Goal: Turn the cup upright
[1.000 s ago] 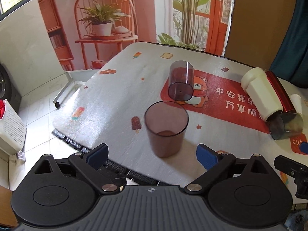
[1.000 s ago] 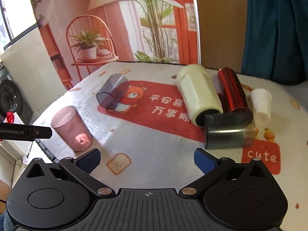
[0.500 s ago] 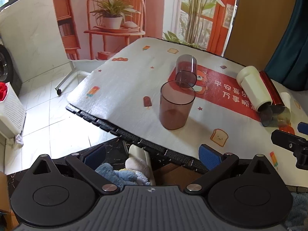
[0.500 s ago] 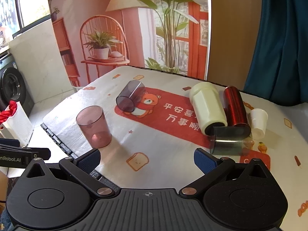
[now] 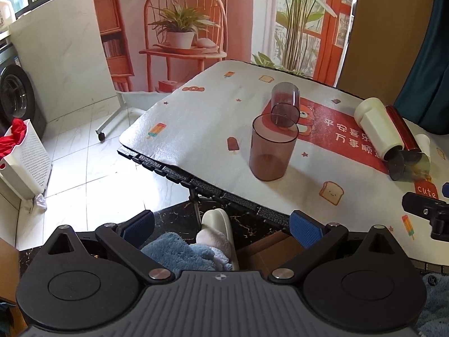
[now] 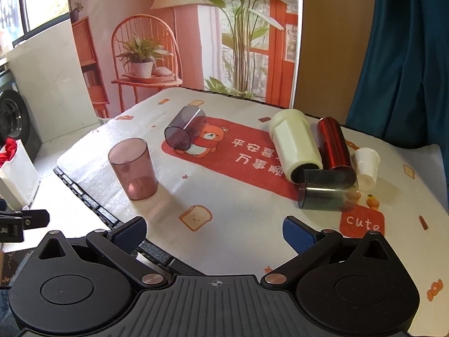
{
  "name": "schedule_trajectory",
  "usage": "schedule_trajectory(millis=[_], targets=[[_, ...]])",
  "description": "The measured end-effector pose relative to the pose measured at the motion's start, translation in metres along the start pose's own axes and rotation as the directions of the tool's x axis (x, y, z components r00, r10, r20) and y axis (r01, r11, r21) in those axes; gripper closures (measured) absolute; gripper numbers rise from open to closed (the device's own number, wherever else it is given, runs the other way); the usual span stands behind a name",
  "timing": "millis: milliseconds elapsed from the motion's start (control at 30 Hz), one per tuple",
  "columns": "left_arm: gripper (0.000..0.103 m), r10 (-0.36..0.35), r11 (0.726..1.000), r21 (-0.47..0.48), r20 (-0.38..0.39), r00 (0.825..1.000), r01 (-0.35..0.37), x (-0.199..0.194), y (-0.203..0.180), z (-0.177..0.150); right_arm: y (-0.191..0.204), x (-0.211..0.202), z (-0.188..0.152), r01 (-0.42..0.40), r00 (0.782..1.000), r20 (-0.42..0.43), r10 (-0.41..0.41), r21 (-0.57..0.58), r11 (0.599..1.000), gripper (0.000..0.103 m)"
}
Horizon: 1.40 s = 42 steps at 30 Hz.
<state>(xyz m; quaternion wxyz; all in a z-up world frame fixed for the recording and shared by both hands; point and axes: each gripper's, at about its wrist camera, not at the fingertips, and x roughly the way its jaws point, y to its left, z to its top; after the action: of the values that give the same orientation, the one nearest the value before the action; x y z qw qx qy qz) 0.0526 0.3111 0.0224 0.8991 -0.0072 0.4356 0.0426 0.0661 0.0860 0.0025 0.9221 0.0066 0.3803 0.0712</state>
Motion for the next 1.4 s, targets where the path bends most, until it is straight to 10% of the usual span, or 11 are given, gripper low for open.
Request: schedule_trajectory(millis=[1400], targets=[[0.000,0.034,0.999,0.013,0.017,0.999,-0.035,-0.006,-0.001,0.002,-0.015,0.001,-0.008,0.010,1.000,0.005,-0.011,0.042,0.999,0.000]])
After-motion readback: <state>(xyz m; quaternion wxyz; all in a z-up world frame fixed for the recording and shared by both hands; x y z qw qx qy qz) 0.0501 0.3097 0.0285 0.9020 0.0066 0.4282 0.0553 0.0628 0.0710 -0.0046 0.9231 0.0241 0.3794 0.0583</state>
